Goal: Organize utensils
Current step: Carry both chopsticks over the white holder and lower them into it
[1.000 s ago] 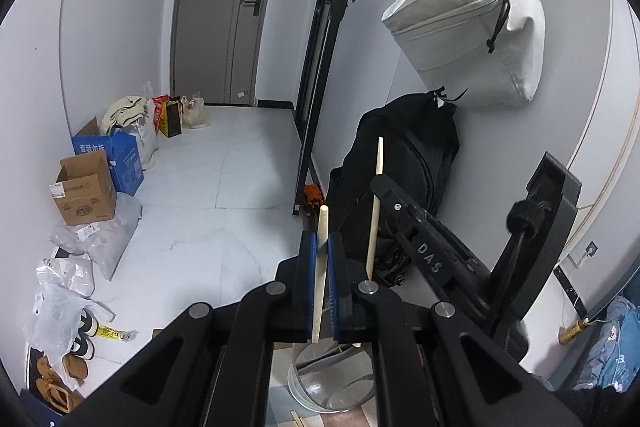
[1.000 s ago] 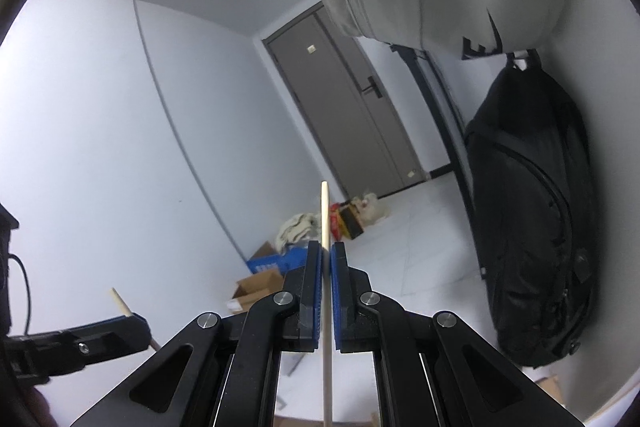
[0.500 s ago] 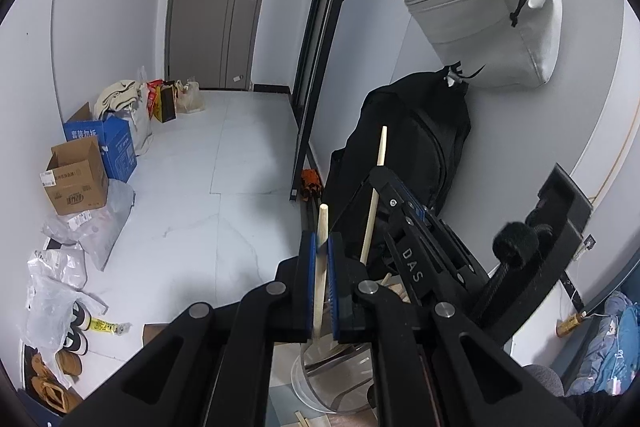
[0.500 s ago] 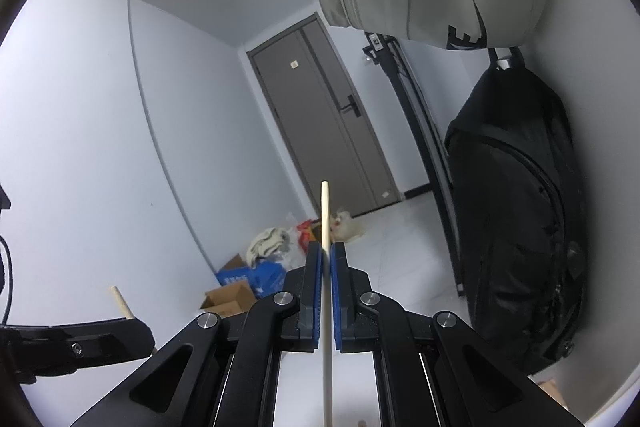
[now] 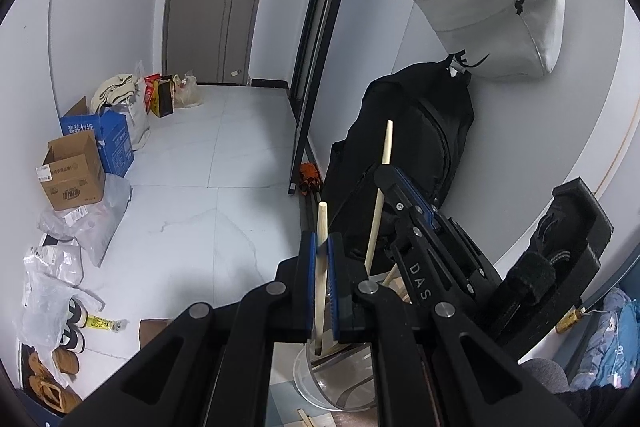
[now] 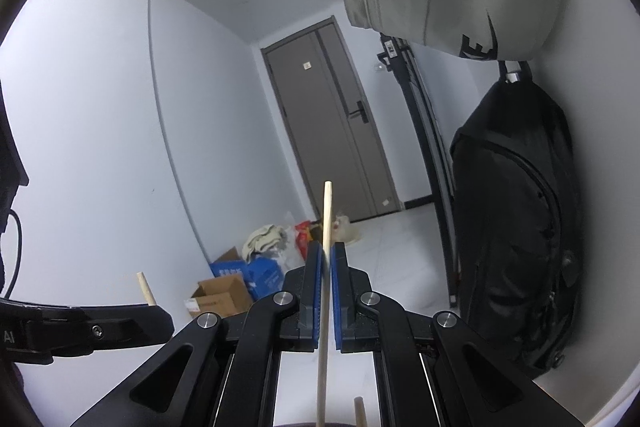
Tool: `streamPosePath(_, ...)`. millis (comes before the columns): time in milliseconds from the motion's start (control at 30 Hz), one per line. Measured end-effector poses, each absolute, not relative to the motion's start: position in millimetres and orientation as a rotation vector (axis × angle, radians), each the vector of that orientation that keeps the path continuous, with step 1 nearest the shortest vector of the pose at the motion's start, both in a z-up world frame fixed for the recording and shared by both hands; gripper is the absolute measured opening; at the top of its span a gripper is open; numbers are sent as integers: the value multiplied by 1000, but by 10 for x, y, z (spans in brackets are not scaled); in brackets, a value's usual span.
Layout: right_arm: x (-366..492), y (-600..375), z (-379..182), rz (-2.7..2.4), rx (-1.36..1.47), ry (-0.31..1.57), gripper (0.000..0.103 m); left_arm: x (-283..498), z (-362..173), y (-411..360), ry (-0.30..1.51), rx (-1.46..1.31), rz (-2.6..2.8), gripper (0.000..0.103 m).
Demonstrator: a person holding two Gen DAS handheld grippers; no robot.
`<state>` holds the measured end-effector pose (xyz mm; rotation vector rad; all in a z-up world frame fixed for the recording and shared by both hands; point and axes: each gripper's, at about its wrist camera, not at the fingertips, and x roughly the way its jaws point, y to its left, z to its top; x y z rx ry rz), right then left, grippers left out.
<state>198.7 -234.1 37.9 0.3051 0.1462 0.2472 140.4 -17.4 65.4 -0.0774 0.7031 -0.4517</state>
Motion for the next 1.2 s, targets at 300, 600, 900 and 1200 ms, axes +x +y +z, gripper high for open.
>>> streamPosePath(300, 2067, -2360, 390, 218, 343, 155, 4, 1410, 645, -160, 702, -86, -453, 2)
streamPosePath(600, 1934, -2389, 357, 213, 296, 147, 4, 1411, 575, -169, 716, -102, -484, 2)
streamPosePath(900, 1741, -2479, 453, 273, 255, 122, 4, 1352, 606, -197, 702, -92, -508, 2)
streamPosePath(1200, 1873, -2473, 488, 310, 278, 110, 3, 1320, 612, -204, 691, -71, -508, 2)
